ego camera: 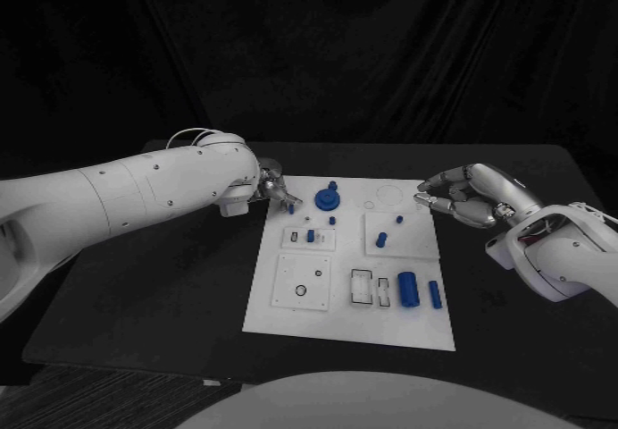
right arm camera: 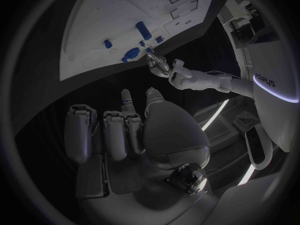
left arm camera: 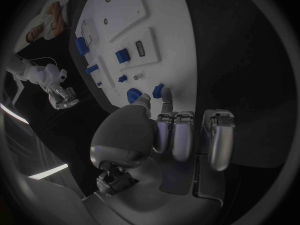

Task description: Assemble the parts on the task board

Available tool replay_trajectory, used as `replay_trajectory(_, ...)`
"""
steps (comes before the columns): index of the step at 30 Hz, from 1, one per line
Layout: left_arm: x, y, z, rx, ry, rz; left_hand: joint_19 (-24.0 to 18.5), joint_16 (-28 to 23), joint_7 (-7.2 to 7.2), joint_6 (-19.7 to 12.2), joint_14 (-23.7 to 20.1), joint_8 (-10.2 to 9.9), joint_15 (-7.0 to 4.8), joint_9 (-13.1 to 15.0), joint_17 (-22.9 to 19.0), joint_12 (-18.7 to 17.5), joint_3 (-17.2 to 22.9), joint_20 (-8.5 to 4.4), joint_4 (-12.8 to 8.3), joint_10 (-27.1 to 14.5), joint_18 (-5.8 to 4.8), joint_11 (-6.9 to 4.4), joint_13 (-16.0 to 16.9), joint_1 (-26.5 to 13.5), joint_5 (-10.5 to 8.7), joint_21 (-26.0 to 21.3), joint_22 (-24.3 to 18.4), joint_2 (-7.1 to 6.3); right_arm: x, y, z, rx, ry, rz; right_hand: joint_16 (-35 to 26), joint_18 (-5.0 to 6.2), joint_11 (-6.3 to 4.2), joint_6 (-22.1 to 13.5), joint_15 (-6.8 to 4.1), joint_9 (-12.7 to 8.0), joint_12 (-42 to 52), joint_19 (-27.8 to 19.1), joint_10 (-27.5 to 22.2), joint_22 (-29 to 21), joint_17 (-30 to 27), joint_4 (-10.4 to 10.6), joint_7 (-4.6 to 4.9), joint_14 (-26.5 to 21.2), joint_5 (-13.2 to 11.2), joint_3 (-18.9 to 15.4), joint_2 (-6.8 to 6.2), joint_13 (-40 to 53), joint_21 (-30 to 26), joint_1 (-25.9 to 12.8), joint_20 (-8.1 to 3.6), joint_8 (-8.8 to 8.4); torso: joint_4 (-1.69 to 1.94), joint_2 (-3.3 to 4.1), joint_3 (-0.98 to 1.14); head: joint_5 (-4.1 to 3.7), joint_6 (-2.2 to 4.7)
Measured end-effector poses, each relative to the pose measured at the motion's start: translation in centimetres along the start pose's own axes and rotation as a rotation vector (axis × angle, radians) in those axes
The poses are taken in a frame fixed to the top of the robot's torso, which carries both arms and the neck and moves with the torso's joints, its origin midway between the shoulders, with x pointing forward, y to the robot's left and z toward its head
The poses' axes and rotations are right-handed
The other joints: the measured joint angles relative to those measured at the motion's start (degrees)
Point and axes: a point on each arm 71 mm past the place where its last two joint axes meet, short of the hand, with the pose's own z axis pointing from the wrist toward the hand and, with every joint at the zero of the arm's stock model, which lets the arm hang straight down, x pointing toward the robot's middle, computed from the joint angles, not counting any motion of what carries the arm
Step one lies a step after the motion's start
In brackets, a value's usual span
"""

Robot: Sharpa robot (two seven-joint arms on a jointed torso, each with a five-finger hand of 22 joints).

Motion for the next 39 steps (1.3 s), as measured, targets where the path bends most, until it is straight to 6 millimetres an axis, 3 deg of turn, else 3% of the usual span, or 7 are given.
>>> replay_trajectory(9,0.06,-0.09,0.05,0.008,0.001,0.0,0.0,0.0,-0.21,-0.2,0.0,-0.5,0.0,-0.2,0.0,0.0,1.3,0.0,-1.2,0.0,0.0,0.0,0.0,1.4,5.07,0.0,0.0,-0.19,0.02,0.0,0.02,0.0,0.001,0.0,0.0,0.0,0.0,0.0,0.0,-0.1,0.0,0.0,0.0,0.0,0.0,0.0,0.0,0.0,0.6,0.0,0.3,0.0,0.0,0.3,0.0,0.0,0.0,0.0,0.01,-0.06,0.0)
replay_trajectory(20,0.11,-0.06,0.06,0.01,0.005,0.002,0.0,0.0,-0.41,-0.4,0.0,-0.9,-0.01,-0.6,0.0,0.0,4.3,0.0,-3.1,0.0,0.0,0.0,0.0,3.1,7.87,0.0,0.0,-0.76,0.07,0.01,0.08,-0.001,0.003,0.0,0.0,0.0,0.0,0.0,0.0,-0.1,0.0,0.0,0.0,0.0,0.0,-0.2,0.0,0.0,1.0,0.2,0.28,0.0,0.0,0.8,0.0,0.0,0.02,-0.03,0.01,-0.04,0.0)
replay_trajectory(25,0.1,-0.01,0.05,0.009,0.007,0.002,0.0,0.0,-0.41,-0.4,0.0,-1.2,-0.01,-0.8,0.0,0.0,6.4,0.0,-4.0,0.0,0.0,-0.01,0.0,3.8,10.0,0.0,0.0,-1.46,0.09,0.0,0.11,-0.001,0.004,0.0,0.0,0.0,0.0,0.0,0.0,-0.2,0.0,0.0,0.0,0.0,0.0,-0.2,0.0,0.0,1.5,0.2,0.28,0.0,0.0,0.8,0.0,0.0,0.02,-0.03,0.01,-0.03,0.0)
replay_trajectory(32,0.11,0.05,0.02,0.009,0.008,0.002,0.0,0.0,-0.33,-0.5,0.0,-1.6,-0.01,-1.1,0.0,0.0,12.3,0.0,-6.1,0.0,0.0,-0.01,0.0,5.0,12.1,0.0,0.0,-2.64,0.15,0.06,0.18,-0.002,0.005,0.0,0.0,0.0,0.0,0.0,0.0,-0.2,0.0,0.0,0.0,0.0,0.0,-0.2,0.0,0.0,2.0,0.2,0.49,0.0,0.0,1.3,0.0,0.0,0.02,-0.03,0.01,0.01,0.0)
replay_trajectory(36,0.18,0.14,0.0,0.009,0.009,0.001,0.0,0.0,0.01,-0.6,0.0,-1.6,-0.01,-1.0,0.0,0.0,18.5,0.0,-8.1,0.0,0.0,-0.02,0.0,4.2,13.03,0.0,0.0,-4.33,0.16,0.05,0.18,-0.002,0.005,0.0,0.0,0.0,0.0,0.0,0.0,-0.2,0.0,0.0,0.0,0.0,0.0,-0.2,0.0,0.0,2.2,0.2,0.36,0.0,0.0,1.4,0.0,0.0,0.02,-0.03,0.01,0.04,0.0)
replay_trajectory(39,0.25,0.31,-0.05,0.009,0.009,-0.001,0.0,0.0,-0.03,-0.6,0.0,-1.3,-0.01,-0.1,0.0,0.0,23.6,0.0,-9.6,0.0,0.0,-0.02,0.0,2.9,14.81,0.0,0.0,-6.11,0.16,0.04,0.18,-0.002,0.006,0.0,0.0,0.0,0.0,0.0,0.0,-0.3,0.0,0.0,0.0,0.0,0.0,-0.3,0.0,0.0,2.2,0.3,0.36,0.0,0.0,1.4,0.0,0.0,0.02,-0.03,0.01,0.05,0.0)
